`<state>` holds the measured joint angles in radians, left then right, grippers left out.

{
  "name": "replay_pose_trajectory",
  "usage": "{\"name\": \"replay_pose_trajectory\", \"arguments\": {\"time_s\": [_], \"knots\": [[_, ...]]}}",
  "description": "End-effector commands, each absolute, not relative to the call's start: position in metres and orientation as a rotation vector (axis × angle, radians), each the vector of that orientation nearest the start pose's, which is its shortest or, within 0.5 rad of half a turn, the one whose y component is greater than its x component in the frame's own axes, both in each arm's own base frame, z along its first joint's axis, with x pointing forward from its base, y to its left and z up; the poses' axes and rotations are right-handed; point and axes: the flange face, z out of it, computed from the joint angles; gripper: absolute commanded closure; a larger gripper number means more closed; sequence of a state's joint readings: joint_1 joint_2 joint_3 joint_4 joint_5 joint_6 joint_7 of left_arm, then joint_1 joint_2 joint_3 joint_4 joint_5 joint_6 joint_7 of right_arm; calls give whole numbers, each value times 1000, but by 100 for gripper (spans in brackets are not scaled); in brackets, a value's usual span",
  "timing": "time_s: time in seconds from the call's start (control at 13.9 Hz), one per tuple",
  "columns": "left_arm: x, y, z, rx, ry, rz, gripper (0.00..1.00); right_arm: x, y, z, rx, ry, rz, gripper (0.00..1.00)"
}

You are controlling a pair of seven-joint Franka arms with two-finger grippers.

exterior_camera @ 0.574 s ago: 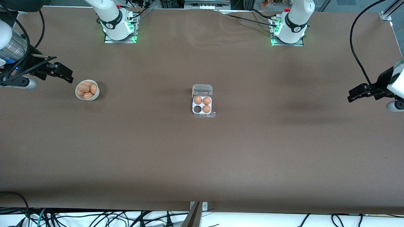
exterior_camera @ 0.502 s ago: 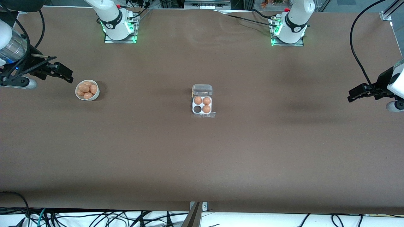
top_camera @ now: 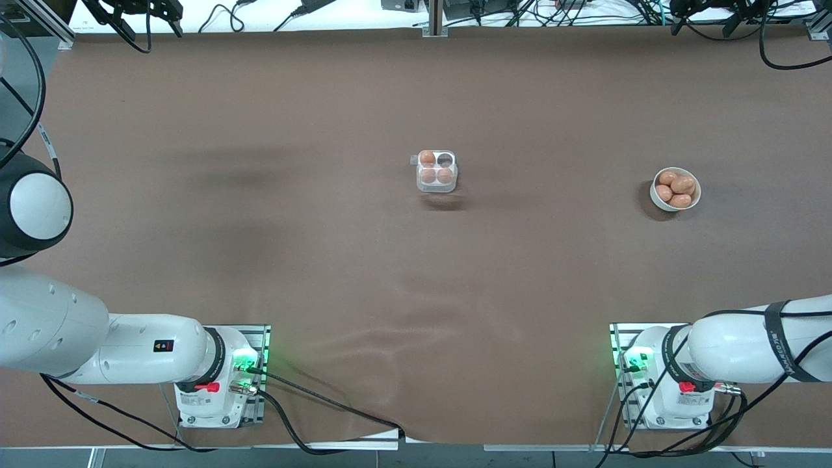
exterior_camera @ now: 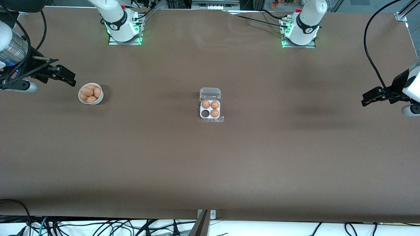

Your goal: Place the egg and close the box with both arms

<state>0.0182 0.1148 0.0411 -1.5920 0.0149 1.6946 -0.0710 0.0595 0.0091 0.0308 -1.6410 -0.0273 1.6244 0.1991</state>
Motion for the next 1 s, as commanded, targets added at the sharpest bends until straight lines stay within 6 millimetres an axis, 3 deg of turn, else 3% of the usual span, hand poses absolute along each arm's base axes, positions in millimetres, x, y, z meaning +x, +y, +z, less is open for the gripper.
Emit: {"name": "replay_pose_trajectory", "arguments": {"time_s": [0.0, 0.93], "knots": [[598, 37, 565, -3113, -190, 7, 0, 558, 49, 594, -3163, 177, 26, 0], [602, 43, 570, -3113, -205, -10, 0, 560, 49, 591, -3164, 172, 30, 0]]}}
